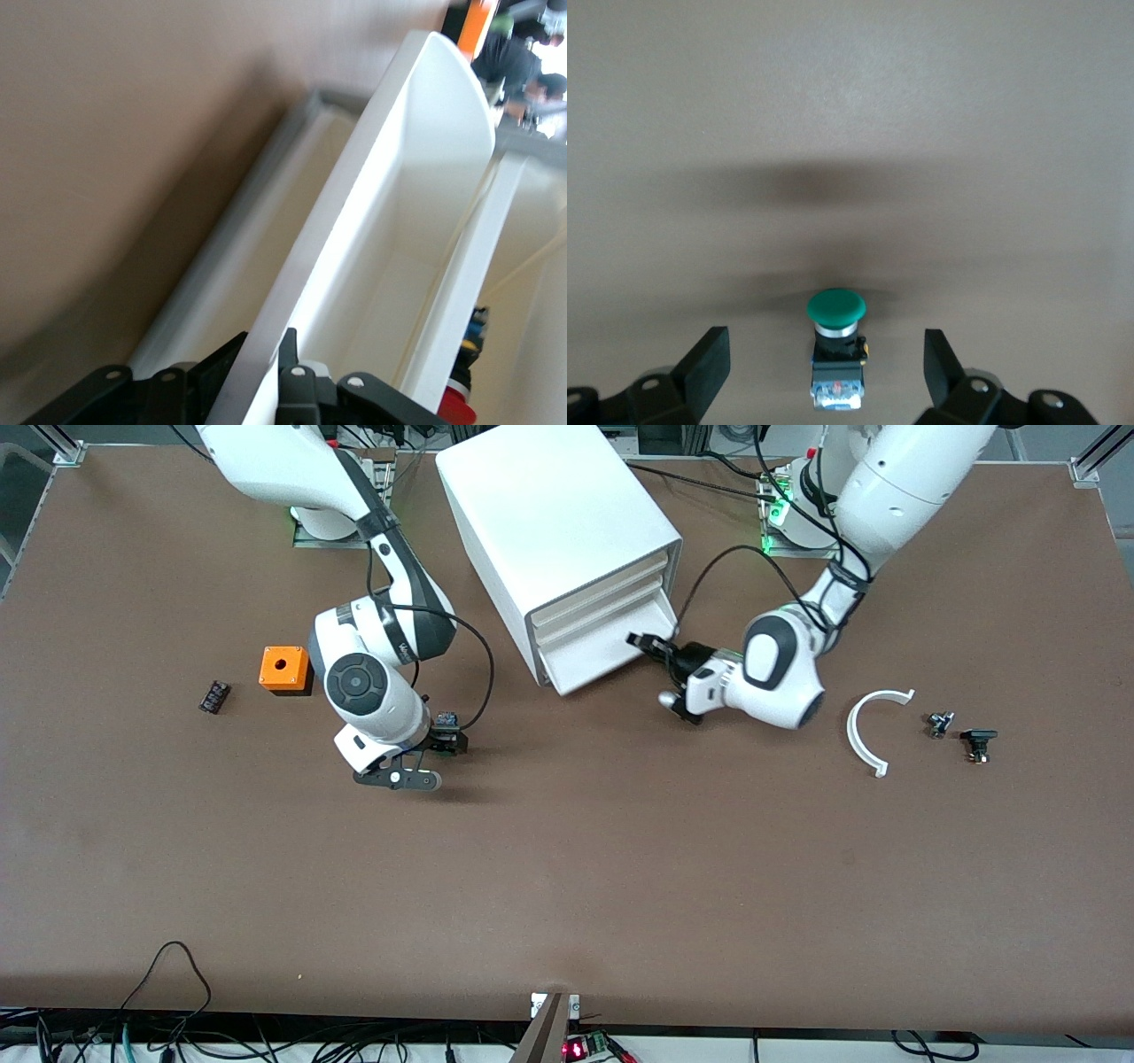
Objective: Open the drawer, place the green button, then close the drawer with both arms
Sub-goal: 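Pull the drawer open with the left gripper while the right gripper grasps the button, then lift the green button with the right gripper while the left gripper withdraws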
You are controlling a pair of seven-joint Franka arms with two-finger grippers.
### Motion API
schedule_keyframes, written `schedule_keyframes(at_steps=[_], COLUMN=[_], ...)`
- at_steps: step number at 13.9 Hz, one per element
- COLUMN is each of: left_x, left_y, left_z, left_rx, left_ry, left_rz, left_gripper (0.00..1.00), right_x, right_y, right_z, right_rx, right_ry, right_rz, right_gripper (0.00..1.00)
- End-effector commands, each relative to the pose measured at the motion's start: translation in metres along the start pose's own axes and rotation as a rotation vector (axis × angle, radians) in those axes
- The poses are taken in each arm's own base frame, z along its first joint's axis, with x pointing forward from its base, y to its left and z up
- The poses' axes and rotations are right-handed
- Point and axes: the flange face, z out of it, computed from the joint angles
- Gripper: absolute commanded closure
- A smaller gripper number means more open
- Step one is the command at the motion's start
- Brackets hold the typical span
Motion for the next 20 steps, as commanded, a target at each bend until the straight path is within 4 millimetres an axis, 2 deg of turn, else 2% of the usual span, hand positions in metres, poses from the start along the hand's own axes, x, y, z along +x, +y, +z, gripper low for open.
schedule_keyframes(at_steps=[1, 2, 3, 4, 5, 7, 9, 11, 12, 14, 15, 16, 17, 18, 19, 20], left_x=[0.016, 0.021, 0.024, 0.023, 0.022, 0.021, 0.018, 0.013, 0.010, 0.000, -0.008, -0.017, -0.031, -0.044, -0.057, -0.071], left_y=[-0.016, -0.023, -0.022, -0.026, -0.028, -0.018, 0.007, 0.022, 0.035, 0.051, 0.071, 0.079, 0.089, 0.098, 0.113, 0.119], left_z=[-0.063, -0.083, -0.093, -0.104, -0.108, -0.115, -0.140, -0.210, -0.232, -0.253, -0.264, -0.277, -0.304, -0.324, -0.346, -0.375], left_rx=[0.041, 0.049, 0.050, 0.042, 0.040, 0.047, 0.076, 0.171, 0.216, 0.245, 0.274, 0.330, 0.429, 0.533, 0.584, 0.600], left_ry=[0.130, 0.168, 0.185, 0.206, 0.209, 0.225, 0.281, 0.509, 0.595, 0.658, 0.673, 0.671, 0.666, 0.638, 0.600, 0.559], left_rz=[-0.021, -0.026, -0.025, -0.036, -0.032, -0.017, 0.027, 0.039, 0.053, 0.078, 0.119, 0.151, 0.196, 0.241, 0.272, 0.271], left_gripper=[1.00, 1.00, 1.00, 0.36, 0.00, 0.00, 0.00, 0.00, 0.00, 0.00, 0.00, 0.00, 0.00, 0.00, 0.00, 0.00], right_x=[-0.018, -0.028, -0.032, -0.035, -0.038, -0.042, -0.049, -0.054, -0.058, -0.061, -0.062, -0.063, -0.064, -0.064, -0.064, -0.063], right_y=[0.004, 0.000, 0.003, 0.004, 0.002, -0.003, -0.006, -0.004, -0.005, -0.002, -0.001, -0.001, 0.000, 0.000, 0.000, -0.002], right_z=[0.026, 0.037, 0.043, 0.047, 0.050, 0.055, 0.062, 0.066, 0.069, 0.072, 0.073, 0.074, 0.076, 0.075, 0.076, 0.074], right_rx=[0.021, 0.027, 0.030, 0.030, 0.030, 0.028, 0.023, 0.018, 0.014, 0.007, 0.002, -0.001, -0.002, -0.001, -0.003, 0.001], right_ry=[0.008, 0.010, 0.016, 0.018, 0.012, 0.003, -0.011, -0.021, -0.028, -0.034, -0.033, -0.035, -0.038, -0.037, -0.039, -0.035], right_rz=[0.015, 0.004, 0.006, 0.006, 0.002, 0.013, 0.006, 0.004, -0.001, -0.004, -0.009, -0.010, -0.010, -0.010, -0.012, -0.013], right_gripper=[0.03, 0.03, 0.03, 0.03, 0.03, 0.04, 0.07, 0.11, 0.11, 0.11, 0.11, 0.11, 0.18, 0.28, 0.40, 0.50])
